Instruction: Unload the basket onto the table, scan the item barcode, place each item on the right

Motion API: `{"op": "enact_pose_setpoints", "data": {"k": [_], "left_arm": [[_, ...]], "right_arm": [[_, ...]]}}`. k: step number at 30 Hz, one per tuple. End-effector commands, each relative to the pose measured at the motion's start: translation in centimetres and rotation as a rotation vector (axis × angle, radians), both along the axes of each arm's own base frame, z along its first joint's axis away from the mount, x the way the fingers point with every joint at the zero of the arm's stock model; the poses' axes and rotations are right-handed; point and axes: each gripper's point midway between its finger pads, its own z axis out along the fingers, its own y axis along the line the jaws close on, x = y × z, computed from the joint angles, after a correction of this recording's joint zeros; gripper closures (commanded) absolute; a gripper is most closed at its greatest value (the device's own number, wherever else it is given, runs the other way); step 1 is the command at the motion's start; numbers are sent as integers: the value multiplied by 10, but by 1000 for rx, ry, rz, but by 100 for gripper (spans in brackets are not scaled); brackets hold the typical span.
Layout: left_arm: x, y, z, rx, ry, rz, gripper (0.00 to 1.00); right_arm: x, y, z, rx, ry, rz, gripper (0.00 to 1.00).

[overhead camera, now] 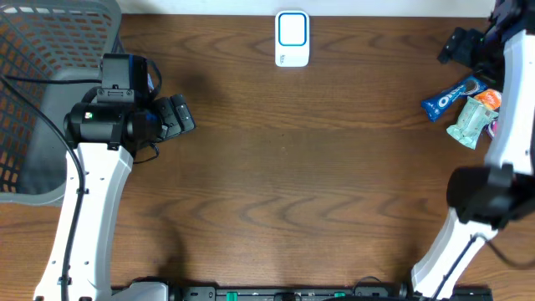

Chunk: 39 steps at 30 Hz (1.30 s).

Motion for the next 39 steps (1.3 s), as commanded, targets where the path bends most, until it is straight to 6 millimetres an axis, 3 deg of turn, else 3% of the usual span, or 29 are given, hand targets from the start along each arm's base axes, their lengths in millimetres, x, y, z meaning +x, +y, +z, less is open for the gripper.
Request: {"op": "enact_pose_setpoints", "data": {"k": [1,7,11,15,21,25,29,39], "left_arm": [[1,3,1,10,-2,9,2],[1,3,1,10,-2,9,2],[1,3,1,10,-2,9,2],[1,3,1,10,-2,9,2],[1,3,1,10,-2,9,2],[1,3,1,10,-2,9,2],[1,3,1,10,-2,9,2],[1,3,1,10,-2,9,2]], "right_arm": [[-21,31,36,-7,-48,104,1],[-60,72,80,-33,-125,270,1],[-96,88,91,-28,-142,315,1],[-137,95,82,-41,-103,343,1],[-193,98,51,-20,-38,354,1],[-219,97,31,-6,19,352,1],[-232,96,18,-1,67,352,1],[-234,96,13,1,84,352,1]]}}
